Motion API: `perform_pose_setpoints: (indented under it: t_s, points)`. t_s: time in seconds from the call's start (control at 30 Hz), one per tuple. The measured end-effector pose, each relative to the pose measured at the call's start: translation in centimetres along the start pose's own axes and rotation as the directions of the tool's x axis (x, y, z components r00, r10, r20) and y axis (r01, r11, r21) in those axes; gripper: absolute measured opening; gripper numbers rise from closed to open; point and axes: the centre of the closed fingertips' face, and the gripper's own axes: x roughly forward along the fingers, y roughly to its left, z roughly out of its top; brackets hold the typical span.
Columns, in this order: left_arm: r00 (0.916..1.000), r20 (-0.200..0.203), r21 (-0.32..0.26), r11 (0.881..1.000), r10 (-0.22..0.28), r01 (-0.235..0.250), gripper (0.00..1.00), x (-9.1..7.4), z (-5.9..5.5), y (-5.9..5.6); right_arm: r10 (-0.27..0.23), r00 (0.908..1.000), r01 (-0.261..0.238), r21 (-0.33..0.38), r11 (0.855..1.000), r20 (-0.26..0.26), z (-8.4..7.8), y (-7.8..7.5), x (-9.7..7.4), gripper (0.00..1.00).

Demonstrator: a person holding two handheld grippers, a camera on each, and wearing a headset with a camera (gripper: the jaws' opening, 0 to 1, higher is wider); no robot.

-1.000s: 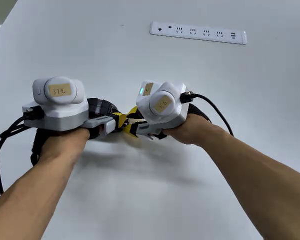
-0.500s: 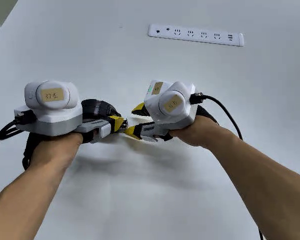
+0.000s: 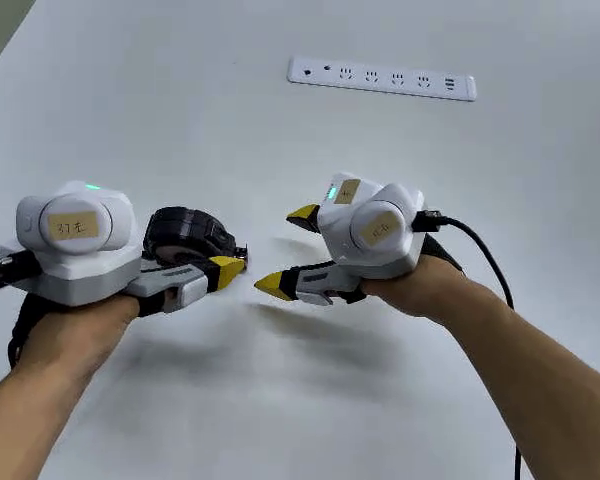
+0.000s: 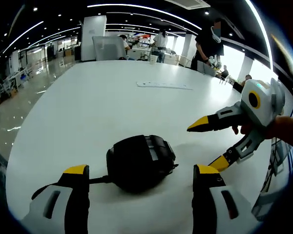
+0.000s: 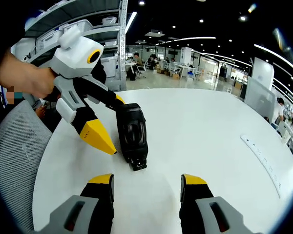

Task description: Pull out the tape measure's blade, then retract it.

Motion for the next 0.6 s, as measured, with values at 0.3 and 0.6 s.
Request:
perform_pose_setpoints:
  t_s: [0.3, 0.6]
  points:
    - [0.9988, 0.039, 0.054, 0.998, -0.029, 0.027, 0.93, -1.0, -0.2, 0.1, -0.071, 0.9972, 0.07, 0.015, 0.997, 0.023, -0.4, -0.8, -2.4, 0.66]
    - [0.9977, 0.046, 0.109, 0.993, -0.049, 0.044, 0.99, -1.8, -0.8, -0.1, -0.113, 0.9924, 0.109, 0.071, 0.992, 0.05, -1.0, -0.8, -4.4, 0.78]
